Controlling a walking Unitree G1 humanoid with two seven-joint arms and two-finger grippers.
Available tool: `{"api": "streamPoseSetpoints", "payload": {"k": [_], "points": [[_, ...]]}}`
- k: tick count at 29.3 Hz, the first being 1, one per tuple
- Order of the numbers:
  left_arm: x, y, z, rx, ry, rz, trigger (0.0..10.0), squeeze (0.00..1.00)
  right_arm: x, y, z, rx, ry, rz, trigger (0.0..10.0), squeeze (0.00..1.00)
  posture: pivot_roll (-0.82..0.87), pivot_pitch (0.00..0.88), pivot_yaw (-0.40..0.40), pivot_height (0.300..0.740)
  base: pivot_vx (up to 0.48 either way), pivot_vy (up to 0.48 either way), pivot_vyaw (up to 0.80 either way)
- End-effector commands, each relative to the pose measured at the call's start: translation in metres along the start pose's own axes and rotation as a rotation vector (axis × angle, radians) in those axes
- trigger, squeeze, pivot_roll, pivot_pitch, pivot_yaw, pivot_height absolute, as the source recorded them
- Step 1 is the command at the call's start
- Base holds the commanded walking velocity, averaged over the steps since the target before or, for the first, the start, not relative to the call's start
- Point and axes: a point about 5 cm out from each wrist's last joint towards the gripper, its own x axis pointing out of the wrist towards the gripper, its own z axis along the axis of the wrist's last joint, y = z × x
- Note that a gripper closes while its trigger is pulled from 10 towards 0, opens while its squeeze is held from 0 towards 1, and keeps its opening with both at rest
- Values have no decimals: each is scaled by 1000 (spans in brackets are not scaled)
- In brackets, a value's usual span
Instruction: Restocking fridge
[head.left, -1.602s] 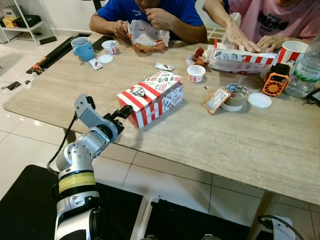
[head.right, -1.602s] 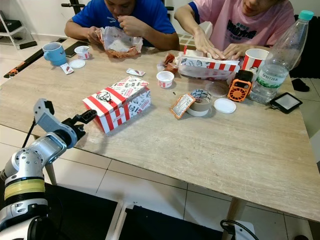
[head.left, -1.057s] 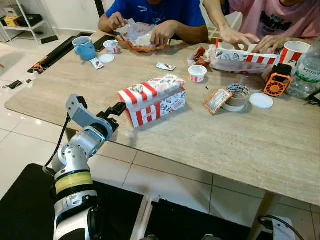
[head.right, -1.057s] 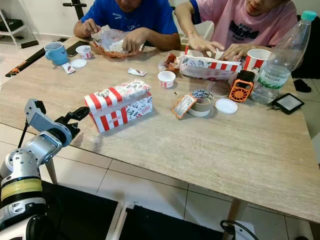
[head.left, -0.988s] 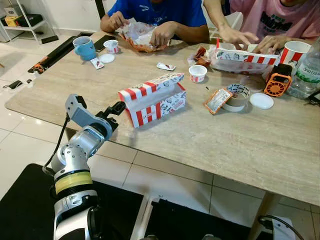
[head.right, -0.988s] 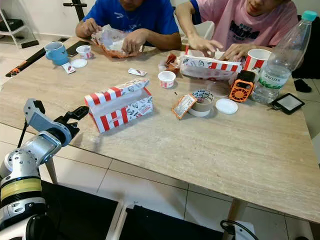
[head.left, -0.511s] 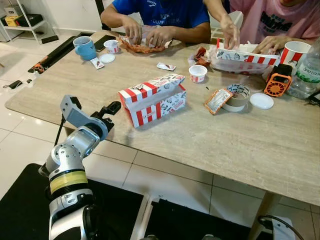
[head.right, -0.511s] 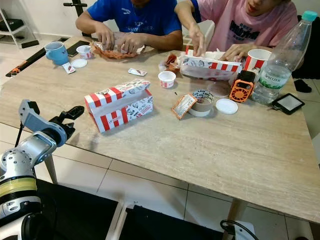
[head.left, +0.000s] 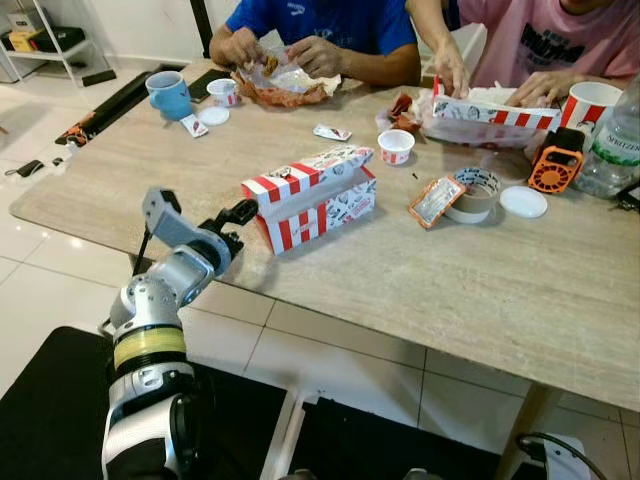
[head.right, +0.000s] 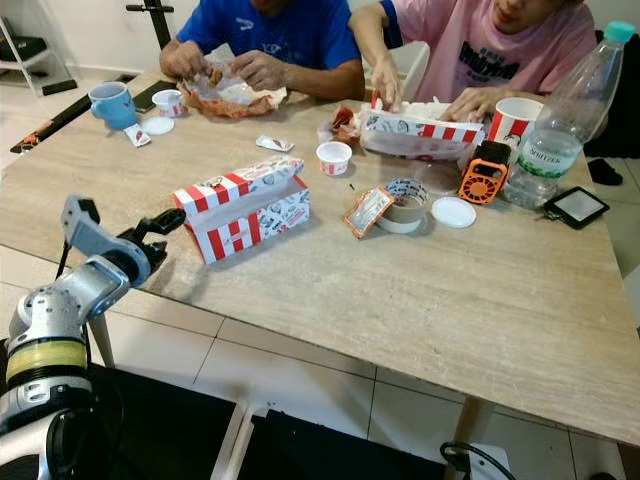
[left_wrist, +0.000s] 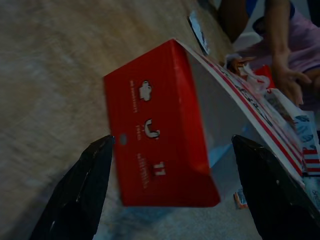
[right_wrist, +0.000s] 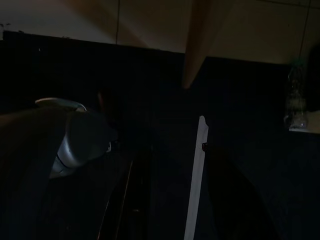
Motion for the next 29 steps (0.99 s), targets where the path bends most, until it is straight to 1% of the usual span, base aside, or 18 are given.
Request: {"api": "streamPoseSetpoints", "payload": {"k": [1, 5, 6, 10, 11, 13, 19, 20, 21, 22, 23, 29], "points": [[-2, 4, 5, 23, -2, 23, 10000, 0, -1, -3, -4, 1, 9, -7, 10000, 0, -60, 130, 79, 740, 0, 0, 0], [0, 3, 4, 23, 5, 14, 10000, 0, -1, -4, -4, 1, 8, -8, 10000, 0, -60, 128, 79, 740, 0, 0, 0], [0, 4, 1, 24, 12, 20, 10000, 0, -1, -4, -3, 0, 7, -9, 10000, 0, -60, 125, 77, 740, 0, 0, 0], [3, 19, -12, 17, 48, 86, 10000, 0, -1, -4, -1, -1, 2, -9, 10000, 0, -60, 125, 77, 740, 0, 0, 0], [3, 19, -12, 17, 48, 86, 10000, 0, -1, -4, -1, -1, 2, -9, 10000, 0, -60, 125, 77, 740, 0, 0, 0], [6, 24, -20, 4, 68, 108, 10000, 0, -1, -4, -1, -1, 3, -9, 10000, 0, -60, 125, 77, 740, 0, 0, 0], [10, 26, -22, 0, 73, 128, 9961, 0, -1, -5, -2, 1, 4, -9, 10000, 0, -61, 129, 79, 740, 0, 0, 0], [11, 25, -21, 2, 71, 127, 4667, 0, -1, -5, -2, 2, 4, -10, 10000, 0, -64, 128, 82, 740, 0, 0, 0], [11, 25, -21, 2, 71, 127, 4667, 0, -1, -5, -2, 2, 4, -10, 10000, 0, -64, 128, 82, 740, 0, 0, 0], [12, 25, -20, 3, 70, 126, 3137, 0, -1, -5, -2, 3, 4, -10, 10000, 0, -65, 128, 82, 740, 0, 0, 0], [12, 24, -19, 4, 69, 124, 0, 0, -1, -5, -2, 5, 4, -11, 10000, 0, -65, 128, 82, 740, 0, 0, 0], [13, 23, -15, 13, 61, 117, 0, 0, -1, -4, -2, 9, 4, -12, 10000, 0, -67, 128, 85, 740, 0, 0, 0]]}}
